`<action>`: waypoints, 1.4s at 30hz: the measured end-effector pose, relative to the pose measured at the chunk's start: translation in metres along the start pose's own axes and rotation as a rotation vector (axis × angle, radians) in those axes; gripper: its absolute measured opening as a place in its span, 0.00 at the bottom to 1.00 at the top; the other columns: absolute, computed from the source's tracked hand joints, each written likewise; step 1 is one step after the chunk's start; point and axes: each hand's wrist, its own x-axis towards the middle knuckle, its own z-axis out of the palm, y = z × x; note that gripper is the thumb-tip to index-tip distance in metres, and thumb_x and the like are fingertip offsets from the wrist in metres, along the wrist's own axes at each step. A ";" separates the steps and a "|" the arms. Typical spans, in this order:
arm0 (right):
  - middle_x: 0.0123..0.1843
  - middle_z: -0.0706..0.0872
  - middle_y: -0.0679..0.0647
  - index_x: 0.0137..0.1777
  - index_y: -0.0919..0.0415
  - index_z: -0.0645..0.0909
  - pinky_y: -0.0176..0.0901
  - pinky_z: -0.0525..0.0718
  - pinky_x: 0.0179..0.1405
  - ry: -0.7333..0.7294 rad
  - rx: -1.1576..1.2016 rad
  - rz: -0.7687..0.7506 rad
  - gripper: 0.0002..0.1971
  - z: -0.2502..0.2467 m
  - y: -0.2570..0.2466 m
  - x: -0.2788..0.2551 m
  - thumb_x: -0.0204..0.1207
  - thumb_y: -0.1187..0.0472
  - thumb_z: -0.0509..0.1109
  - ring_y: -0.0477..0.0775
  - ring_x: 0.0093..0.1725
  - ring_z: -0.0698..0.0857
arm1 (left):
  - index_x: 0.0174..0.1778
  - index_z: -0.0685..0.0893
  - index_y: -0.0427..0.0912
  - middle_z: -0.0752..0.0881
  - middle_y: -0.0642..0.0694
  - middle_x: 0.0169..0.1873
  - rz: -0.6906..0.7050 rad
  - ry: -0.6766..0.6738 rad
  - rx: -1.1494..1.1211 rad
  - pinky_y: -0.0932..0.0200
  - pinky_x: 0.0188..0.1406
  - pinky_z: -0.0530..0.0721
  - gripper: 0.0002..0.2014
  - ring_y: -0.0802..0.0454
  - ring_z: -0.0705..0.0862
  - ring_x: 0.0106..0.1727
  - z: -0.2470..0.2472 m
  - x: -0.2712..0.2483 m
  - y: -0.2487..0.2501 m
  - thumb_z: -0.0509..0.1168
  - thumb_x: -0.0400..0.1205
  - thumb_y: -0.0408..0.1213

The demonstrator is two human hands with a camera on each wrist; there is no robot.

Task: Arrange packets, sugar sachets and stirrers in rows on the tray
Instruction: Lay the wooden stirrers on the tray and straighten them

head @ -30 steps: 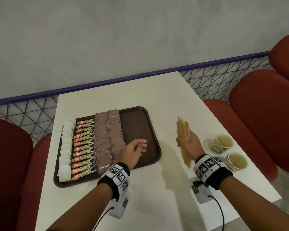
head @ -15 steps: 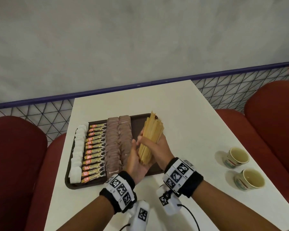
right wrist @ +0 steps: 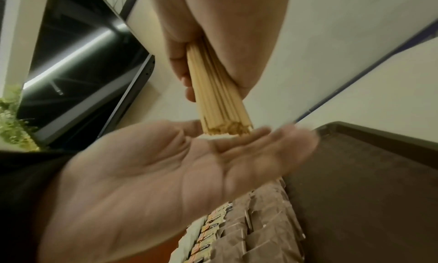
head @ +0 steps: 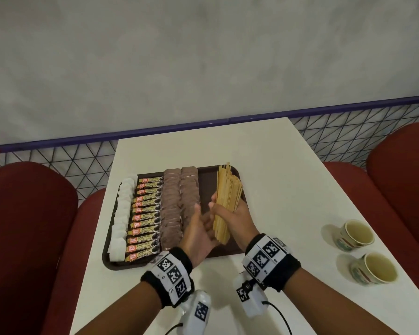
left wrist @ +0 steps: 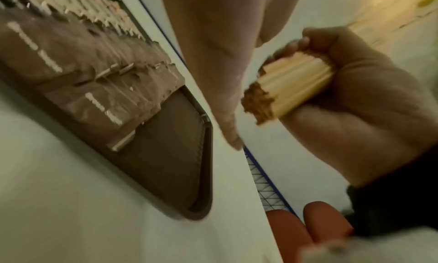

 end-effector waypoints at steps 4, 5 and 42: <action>0.44 0.82 0.50 0.60 0.57 0.73 0.37 0.82 0.39 -0.052 -0.264 -0.001 0.15 -0.015 0.009 -0.001 0.75 0.70 0.68 0.48 0.37 0.81 | 0.77 0.67 0.46 0.71 0.44 0.76 0.194 0.089 0.336 0.42 0.75 0.68 0.29 0.46 0.70 0.76 -0.009 0.002 0.038 0.42 0.84 0.58; 0.45 0.82 0.51 0.60 0.55 0.72 0.42 0.82 0.42 -0.075 -0.367 -0.001 0.16 -0.018 0.013 -0.002 0.75 0.68 0.68 0.52 0.40 0.81 | 0.77 0.66 0.48 0.69 0.47 0.77 0.258 0.074 0.433 0.45 0.78 0.64 0.28 0.50 0.67 0.78 -0.006 0.001 0.050 0.41 0.85 0.57; 0.56 0.84 0.53 0.64 0.48 0.60 0.52 0.88 0.52 -0.183 -0.394 0.179 0.37 0.012 0.055 0.012 0.62 0.62 0.79 0.52 0.50 0.88 | 0.73 0.62 0.50 0.80 0.40 0.32 0.461 0.286 0.208 0.49 0.41 0.85 0.34 0.48 0.82 0.30 -0.003 0.015 0.029 0.66 0.76 0.20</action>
